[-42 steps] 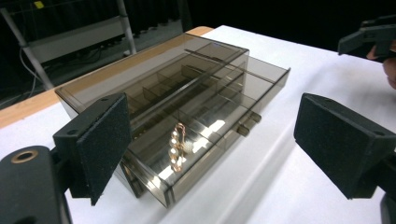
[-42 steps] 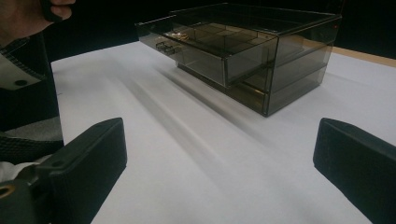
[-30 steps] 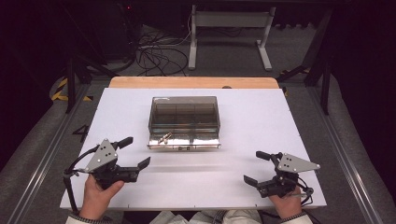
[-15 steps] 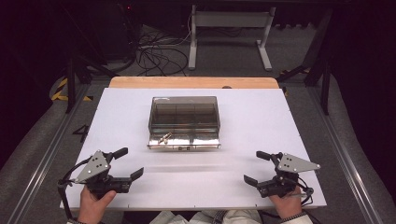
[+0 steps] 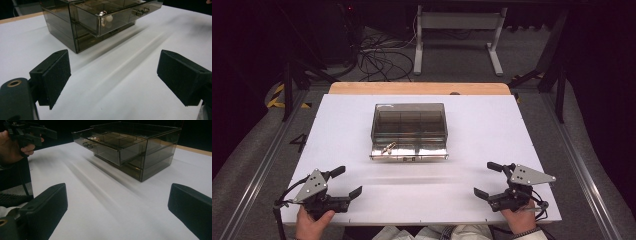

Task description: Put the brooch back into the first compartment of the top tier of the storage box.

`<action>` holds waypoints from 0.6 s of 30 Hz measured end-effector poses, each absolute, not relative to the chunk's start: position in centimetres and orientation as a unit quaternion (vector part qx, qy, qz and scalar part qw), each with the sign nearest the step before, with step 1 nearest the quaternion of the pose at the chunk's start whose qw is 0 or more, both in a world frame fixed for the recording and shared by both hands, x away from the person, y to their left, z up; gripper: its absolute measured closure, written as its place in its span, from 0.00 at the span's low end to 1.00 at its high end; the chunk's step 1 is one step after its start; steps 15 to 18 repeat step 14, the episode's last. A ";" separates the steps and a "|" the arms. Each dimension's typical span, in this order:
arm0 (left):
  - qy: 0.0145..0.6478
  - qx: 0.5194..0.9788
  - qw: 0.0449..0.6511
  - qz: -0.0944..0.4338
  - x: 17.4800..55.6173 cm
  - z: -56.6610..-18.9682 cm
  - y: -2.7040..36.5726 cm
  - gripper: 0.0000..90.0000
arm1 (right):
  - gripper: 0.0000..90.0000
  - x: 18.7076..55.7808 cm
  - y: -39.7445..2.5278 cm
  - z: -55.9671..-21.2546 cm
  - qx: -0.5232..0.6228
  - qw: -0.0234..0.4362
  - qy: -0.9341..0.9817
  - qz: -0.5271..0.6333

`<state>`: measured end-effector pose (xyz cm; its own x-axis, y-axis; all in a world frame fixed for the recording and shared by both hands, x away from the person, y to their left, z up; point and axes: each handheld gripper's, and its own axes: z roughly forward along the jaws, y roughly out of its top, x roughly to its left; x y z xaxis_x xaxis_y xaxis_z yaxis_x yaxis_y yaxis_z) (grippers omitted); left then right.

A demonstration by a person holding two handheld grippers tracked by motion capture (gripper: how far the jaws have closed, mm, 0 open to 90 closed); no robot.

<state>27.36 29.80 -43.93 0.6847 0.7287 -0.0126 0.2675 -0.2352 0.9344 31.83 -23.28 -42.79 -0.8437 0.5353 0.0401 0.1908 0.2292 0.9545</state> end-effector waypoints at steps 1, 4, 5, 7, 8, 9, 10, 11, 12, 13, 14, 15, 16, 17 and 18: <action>0.329 0.757 0.518 0.226 27.3 -43.9 29.7 0.14 | 0.03 31.8 -23.3 -42.8 0.236 0.149 0.770 0.574; 0.329 0.757 0.518 0.225 27.3 -43.9 29.7 0.14 | 0.03 31.8 -23.3 -42.8 0.236 0.149 0.770 0.574; 0.333 0.754 0.520 0.222 27.3 -43.9 29.6 0.14 | 0.03 31.8 -23.3 -42.8 0.236 0.149 0.770 0.574; 0.335 0.754 0.519 0.224 27.4 -43.8 29.8 0.14 | 0.03 31.9 -23.2 -42.8 0.237 0.149 0.770 0.574; 0.340 0.751 0.522 0.220 27.4 -43.9 29.7 0.14 | 0.03 31.9 -23.2 -42.8 0.237 0.148 0.770 0.574; 0.343 0.748 0.524 0.219 27.4 -43.9 29.7 0.14 | 0.03 31.9 -23.2 -42.8 0.237 0.148 0.770 0.573; 0.342 0.749 0.523 0.220 27.5 -43.9 29.7 0.14 | 0.03 31.9 -23.2 -42.8 0.237 0.148 0.770 0.573; 0.342 0.750 0.521 0.222 27.5 -43.9 29.7 0.14 | 0.03 31.9 -23.2 -42.8 0.238 0.148 0.770 0.573; 0.342 0.750 0.519 0.226 27.4 -43.9 29.7 0.14 | 0.03 31.9 -23.2 -42.9 0.238 0.148 0.770 0.573; 0.342 0.749 0.519 0.230 27.4 -43.9 29.7 0.14 | 0.03 31.9 -23.2 -42.9 0.239 0.147 0.770 0.574; 0.339 0.751 0.516 0.235 27.4 -43.9 29.7 0.14 | 0.03 31.9 -23.2 -42.9 0.238 0.147 0.769 0.574; 0.339 0.751 0.516 0.235 27.4 -43.9 29.7 0.14 | 0.03 31.9 -23.2 -42.9 0.238 0.147 0.769 0.574; 0.339 0.751 0.516 0.235 27.4 -43.9 29.7 0.14 | 0.03 31.9 -23.2 -42.9 0.238 0.147 0.769 0.574; 0.339 0.751 0.516 0.235 27.4 -43.9 29.7 0.14 | 0.03 31.9 -23.2 -42.9 0.238 0.147 0.769 0.574; 0.339 0.751 0.516 0.235 27.4 -43.9 29.7 0.14 | 0.03 31.9 -23.2 -42.9 0.238 0.147 0.769 0.574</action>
